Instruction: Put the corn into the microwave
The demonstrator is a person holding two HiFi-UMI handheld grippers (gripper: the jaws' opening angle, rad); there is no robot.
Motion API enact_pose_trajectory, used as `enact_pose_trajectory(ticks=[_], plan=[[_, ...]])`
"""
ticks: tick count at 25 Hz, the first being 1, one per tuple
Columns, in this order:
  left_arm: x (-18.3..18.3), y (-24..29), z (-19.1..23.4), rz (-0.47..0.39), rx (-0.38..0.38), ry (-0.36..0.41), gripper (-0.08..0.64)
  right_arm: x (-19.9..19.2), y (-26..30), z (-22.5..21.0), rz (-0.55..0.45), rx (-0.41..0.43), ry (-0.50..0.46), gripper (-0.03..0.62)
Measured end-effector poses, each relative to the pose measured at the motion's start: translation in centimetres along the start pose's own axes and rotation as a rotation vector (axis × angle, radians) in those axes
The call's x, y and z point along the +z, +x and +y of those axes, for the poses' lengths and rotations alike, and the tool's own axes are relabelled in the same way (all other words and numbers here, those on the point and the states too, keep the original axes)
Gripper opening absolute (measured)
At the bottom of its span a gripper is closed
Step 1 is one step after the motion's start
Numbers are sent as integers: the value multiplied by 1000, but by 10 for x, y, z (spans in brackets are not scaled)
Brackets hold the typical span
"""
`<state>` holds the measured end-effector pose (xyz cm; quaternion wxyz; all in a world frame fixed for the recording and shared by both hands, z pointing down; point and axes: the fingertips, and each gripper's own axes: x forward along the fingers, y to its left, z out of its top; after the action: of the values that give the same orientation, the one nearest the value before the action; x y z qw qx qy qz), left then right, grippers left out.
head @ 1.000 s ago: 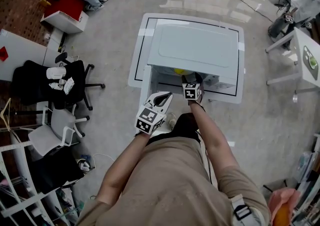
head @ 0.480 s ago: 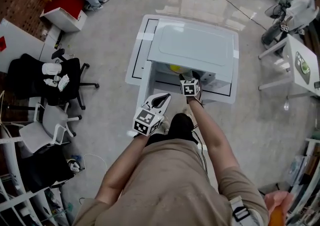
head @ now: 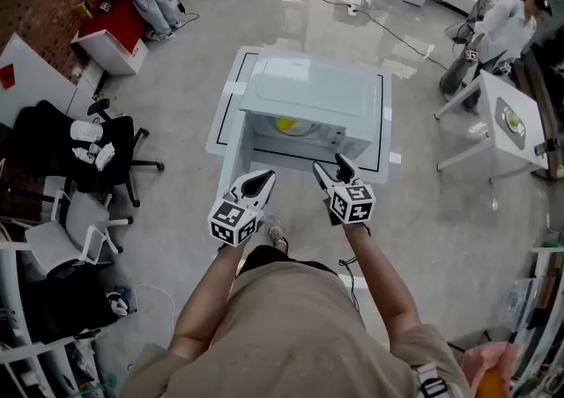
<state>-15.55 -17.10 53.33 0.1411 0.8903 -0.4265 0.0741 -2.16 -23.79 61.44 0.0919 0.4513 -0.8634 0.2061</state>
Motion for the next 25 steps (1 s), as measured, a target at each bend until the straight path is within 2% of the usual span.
enact_pose_trajectory(ticks=[4, 7, 11, 13, 17, 22, 25], plan=[[22, -16, -54, -57, -22, 12, 5, 16, -85, 26, 63, 71, -52, 298], [37, -28, -94, -103, -35, 23, 5, 31, -146, 40, 8, 82, -82, 298], [43, -50, -146, -160, -86, -23, 5, 41, -220, 50, -41, 82, -89, 298], [44, -61, -168, -169, -110, -24, 5, 45, -252, 50, -67, 66, -75, 298], [47, -83, -210, -164, -140, 46, 3, 59, -316, 34, -171, -25, -79, 298], [57, -109, -225, -184, -88, 103, 3, 74, -370, 26, -252, -70, -125, 298], [63, -124, -222, -226, -48, 118, 3, 74, -384, 20, -284, -98, -141, 296]])
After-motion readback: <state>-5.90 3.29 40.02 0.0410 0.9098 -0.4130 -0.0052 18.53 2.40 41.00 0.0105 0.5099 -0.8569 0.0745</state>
